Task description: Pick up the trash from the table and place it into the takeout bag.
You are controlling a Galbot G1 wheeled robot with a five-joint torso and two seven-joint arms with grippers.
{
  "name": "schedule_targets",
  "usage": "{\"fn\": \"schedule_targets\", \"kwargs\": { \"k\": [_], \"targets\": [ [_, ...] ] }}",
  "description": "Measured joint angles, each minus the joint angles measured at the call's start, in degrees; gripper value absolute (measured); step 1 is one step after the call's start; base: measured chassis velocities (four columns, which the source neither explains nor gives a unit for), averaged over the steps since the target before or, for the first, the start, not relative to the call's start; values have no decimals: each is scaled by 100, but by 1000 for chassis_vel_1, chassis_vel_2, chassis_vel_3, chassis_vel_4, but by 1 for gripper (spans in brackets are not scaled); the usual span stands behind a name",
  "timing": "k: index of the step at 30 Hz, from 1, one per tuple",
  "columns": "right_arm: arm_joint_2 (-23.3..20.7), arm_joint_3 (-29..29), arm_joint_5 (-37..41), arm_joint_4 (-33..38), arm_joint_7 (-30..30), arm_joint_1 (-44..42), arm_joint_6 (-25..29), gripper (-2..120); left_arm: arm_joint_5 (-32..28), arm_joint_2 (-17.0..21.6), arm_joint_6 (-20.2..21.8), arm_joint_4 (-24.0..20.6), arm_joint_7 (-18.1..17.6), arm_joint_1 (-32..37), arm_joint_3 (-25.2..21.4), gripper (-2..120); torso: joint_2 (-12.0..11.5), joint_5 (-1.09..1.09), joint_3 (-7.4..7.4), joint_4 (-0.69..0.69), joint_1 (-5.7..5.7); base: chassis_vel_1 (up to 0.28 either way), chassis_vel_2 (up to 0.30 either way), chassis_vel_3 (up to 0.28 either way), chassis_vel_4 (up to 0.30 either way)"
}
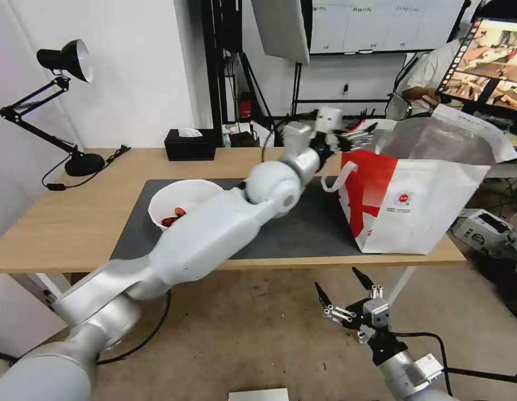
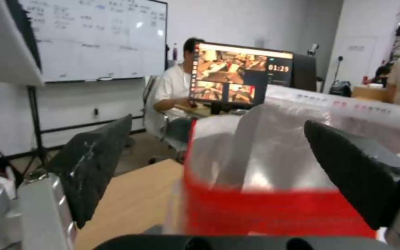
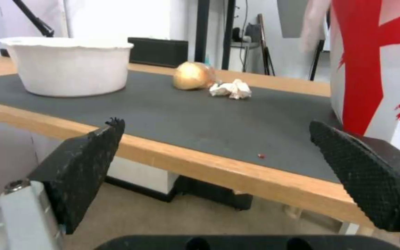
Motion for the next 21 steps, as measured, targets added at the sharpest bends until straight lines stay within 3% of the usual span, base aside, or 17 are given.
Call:
{"fn": "schedule_targets", "kwargs": {
  "k": [9, 12, 21],
  "targets": [
    [-9, -2, 34, 84, 20, 18, 1, 100, 391, 945, -112, -978, 26, 1117, -724, 100, 0, 0, 0, -1, 0, 0, 0, 0, 0],
    [8, -56, 32, 104, 21, 44, 2, 100, 624, 1309, -227, -1358, 110, 1868, -1158, 100, 0, -1, 0, 1, 0, 0, 0, 0, 0],
    [15, -143, 16, 123, 26, 79, 2, 100, 1235, 1740, -588, -1988, 301, 3579, -2392, 100, 0, 2, -1, -1, 0, 0, 0, 0, 0]
  ]
}}
